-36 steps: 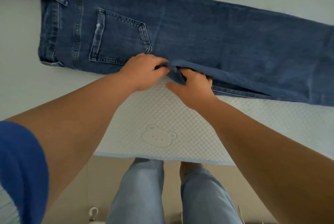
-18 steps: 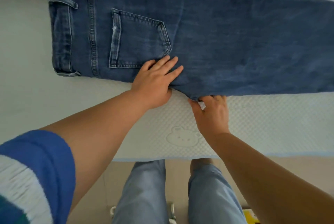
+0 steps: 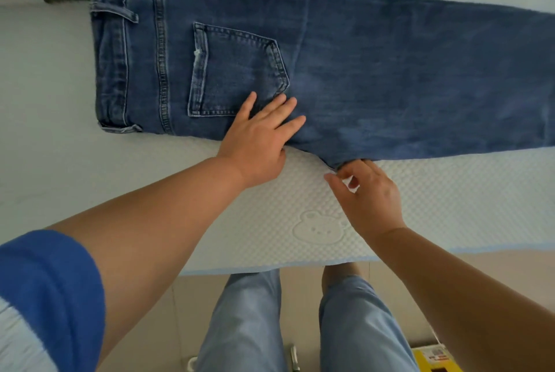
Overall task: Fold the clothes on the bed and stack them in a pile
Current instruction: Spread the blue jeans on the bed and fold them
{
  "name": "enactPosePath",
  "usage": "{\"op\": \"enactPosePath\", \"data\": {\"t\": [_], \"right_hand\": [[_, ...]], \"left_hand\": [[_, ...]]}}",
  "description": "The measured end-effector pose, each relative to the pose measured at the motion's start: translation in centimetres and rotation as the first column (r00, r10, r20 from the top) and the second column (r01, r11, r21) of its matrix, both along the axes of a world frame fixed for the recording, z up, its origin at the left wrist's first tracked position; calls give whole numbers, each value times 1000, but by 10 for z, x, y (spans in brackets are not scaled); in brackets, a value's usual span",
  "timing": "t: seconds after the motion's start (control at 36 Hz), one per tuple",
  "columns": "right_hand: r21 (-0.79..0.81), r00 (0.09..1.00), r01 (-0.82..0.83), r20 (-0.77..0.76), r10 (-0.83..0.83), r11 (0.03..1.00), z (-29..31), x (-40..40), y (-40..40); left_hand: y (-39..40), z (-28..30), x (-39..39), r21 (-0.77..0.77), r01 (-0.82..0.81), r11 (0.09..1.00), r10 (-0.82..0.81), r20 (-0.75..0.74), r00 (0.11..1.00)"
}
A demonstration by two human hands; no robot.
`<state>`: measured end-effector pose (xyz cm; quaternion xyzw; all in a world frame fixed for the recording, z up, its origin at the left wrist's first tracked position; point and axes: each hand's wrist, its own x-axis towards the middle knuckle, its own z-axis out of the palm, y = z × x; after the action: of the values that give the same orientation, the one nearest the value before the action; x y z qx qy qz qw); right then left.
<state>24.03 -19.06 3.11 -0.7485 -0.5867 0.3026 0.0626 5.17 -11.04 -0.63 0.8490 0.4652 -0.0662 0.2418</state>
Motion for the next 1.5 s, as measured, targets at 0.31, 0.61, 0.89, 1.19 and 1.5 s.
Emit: {"op": "enactPosePath", "data": {"t": [0.31, 0.61, 0.89, 1.19, 1.5], "right_hand": [[-68, 868, -449, 205, 453, 891, -22, 8, 17], [-41, 854, -484, 198, 482, 874, -37, 15, 30], [-150, 921, -381, -147, 360, 912, -20, 28, 82], [-6, 915, -385, 127, 383, 923, -26, 48, 76], [-271, 964, -262, -126, 235, 926, -33, 54, 119]], "left_hand": [[-18, -10, -23, 10, -24, 1000, 26, -251, 968], [-13, -9, -19, -29, -149, 988, 136, -279, 951], [-17, 14, 38, 14, -126, 992, 125, 76, 989], [29, -4, 56, -135, -537, 833, 545, 30, 838], [45, -8, 65, -235, -610, 757, 595, -136, 792]]}}
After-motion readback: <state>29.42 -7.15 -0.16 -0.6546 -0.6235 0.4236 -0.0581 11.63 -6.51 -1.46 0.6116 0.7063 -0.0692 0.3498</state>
